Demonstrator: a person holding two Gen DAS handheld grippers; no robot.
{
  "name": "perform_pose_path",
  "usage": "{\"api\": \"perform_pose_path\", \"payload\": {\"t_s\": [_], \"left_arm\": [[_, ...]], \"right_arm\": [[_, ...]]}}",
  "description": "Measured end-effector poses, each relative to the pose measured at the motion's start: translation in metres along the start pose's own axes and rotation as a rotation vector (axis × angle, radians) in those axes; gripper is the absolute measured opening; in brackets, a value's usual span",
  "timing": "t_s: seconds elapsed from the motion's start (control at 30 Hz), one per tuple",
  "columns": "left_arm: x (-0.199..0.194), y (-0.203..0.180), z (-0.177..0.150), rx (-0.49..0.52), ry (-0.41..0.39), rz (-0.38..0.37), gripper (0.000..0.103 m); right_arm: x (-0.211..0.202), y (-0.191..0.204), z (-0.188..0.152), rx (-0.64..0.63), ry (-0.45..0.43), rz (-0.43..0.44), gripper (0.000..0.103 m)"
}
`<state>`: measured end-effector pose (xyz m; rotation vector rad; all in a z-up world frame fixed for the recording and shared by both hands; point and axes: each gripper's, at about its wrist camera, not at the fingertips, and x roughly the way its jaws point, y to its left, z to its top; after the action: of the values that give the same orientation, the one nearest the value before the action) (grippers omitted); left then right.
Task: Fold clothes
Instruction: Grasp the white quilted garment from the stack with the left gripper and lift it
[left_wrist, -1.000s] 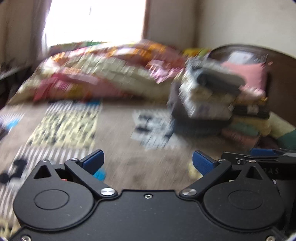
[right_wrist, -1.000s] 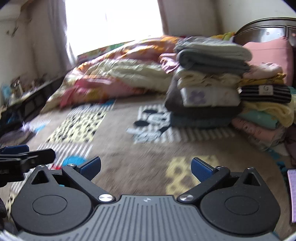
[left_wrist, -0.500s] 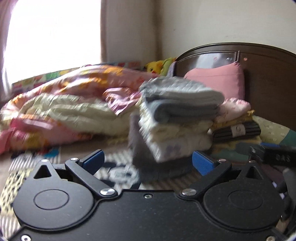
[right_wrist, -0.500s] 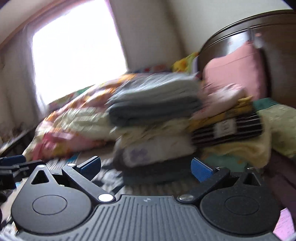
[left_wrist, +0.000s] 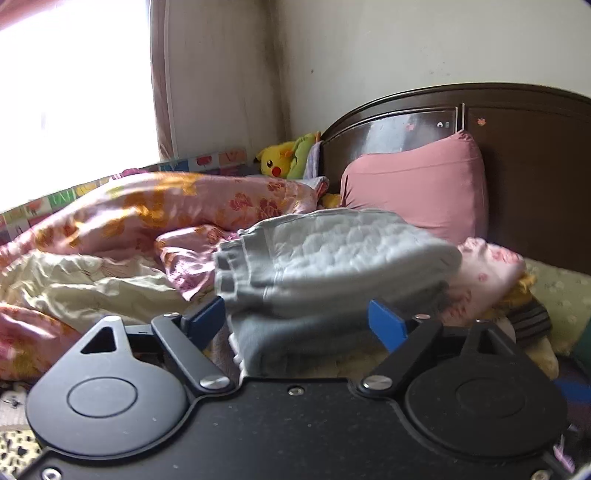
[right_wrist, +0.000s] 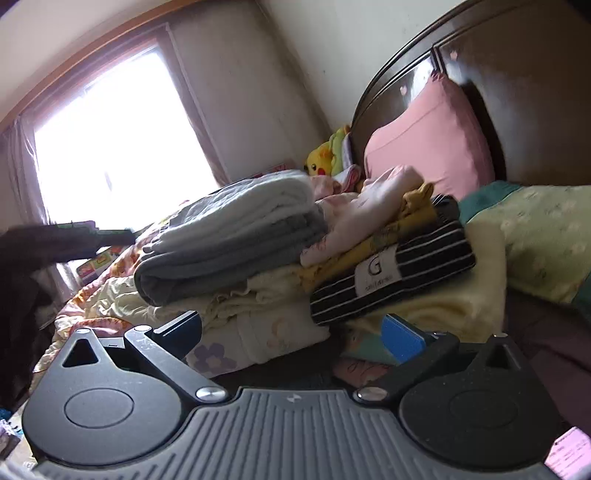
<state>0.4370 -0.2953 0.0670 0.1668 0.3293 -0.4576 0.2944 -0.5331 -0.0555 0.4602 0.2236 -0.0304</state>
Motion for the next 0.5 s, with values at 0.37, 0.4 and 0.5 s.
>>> {"api": "perform_pose_path", "payload": {"t_s": [0.37, 0.4, 0.5], "left_arm": [[0.075, 0.022, 0.043, -0.183, 0.121, -0.007, 0.048], [0.078, 0.023, 0.043, -0.192, 0.134, -0.002, 0.047], [0.085, 0.024, 0.04, -0.212, 0.157, 0.021, 0.043]], "right_arm": [[0.0, 0.003, -0.006, 0.024, 0.028, 0.037, 0.103], [0.0, 0.002, -0.006, 0.025, 0.03, 0.037, 0.103], [-0.002, 0.0, -0.006, 0.033, 0.032, 0.039, 0.103]]}}
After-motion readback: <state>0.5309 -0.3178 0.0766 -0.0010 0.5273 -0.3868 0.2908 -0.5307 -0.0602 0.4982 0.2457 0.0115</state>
